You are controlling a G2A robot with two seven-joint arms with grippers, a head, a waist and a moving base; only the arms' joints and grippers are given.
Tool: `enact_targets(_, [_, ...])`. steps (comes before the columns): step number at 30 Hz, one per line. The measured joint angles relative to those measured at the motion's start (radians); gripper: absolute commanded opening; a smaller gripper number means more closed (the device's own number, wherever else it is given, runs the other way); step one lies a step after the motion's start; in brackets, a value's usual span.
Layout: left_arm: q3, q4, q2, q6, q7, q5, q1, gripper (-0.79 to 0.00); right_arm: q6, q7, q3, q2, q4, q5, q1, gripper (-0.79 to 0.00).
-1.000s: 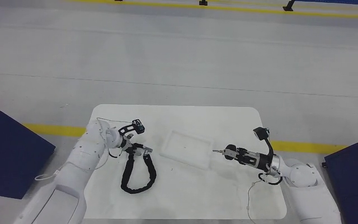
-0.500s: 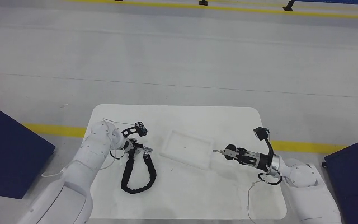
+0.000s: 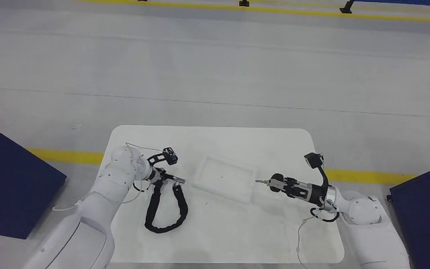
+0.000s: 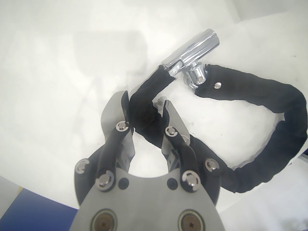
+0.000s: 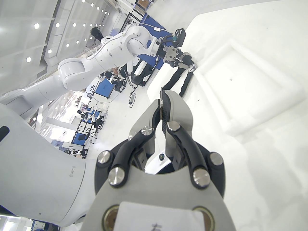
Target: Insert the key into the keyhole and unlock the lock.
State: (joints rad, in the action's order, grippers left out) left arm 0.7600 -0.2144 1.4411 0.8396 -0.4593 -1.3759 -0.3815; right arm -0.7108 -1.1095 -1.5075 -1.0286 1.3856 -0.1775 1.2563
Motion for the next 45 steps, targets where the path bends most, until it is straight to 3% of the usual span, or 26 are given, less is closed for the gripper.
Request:
enact_targets(2, [-0.006,0.000,0.003,-0.008,0.001,-0.008,-0.003,-0.748,0.000,0.000,0.000,0.000,0.000,0.000,0.000,-0.785])
enact_targets(3, [-0.009,0.000,0.004,-0.012,0.002,-0.011,-0.003,-0.785,0.000,0.000,0.000,0.000,0.000,0.000,0.000,-0.785])
enact_targets(12, [-0.027,0.001,0.009,-0.055,0.050,-0.041,-0.003,-0.785,0.000,0.000,0.000,0.000,0.000,0.000,0.000,-0.785])
enact_targets(24, [-0.089,-0.035,-0.014,-0.224,0.286,-0.224,-0.020,-0.785,0.000,0.000,0.000,0.000,0.000,0.000,0.000,-0.785])
enact_targets(36, [-0.098,-0.125,-0.072,-0.551,0.588,-0.355,-0.112,-0.785,0.000,0.000,0.000,0.000,0.000,0.000,0.000,-0.785])
enact_targets(41, [-0.072,-0.221,-0.108,-0.752,0.691,-0.393,-0.182,-0.785,0.000,0.000,0.000,0.000,0.000,0.000,0.000,-0.785])
enact_targets(45, [-0.056,-0.321,-0.141,-0.959,0.707,-0.477,-0.255,-0.785,0.000,0.000,0.000,0.000,0.000,0.000,0.000,-0.785])
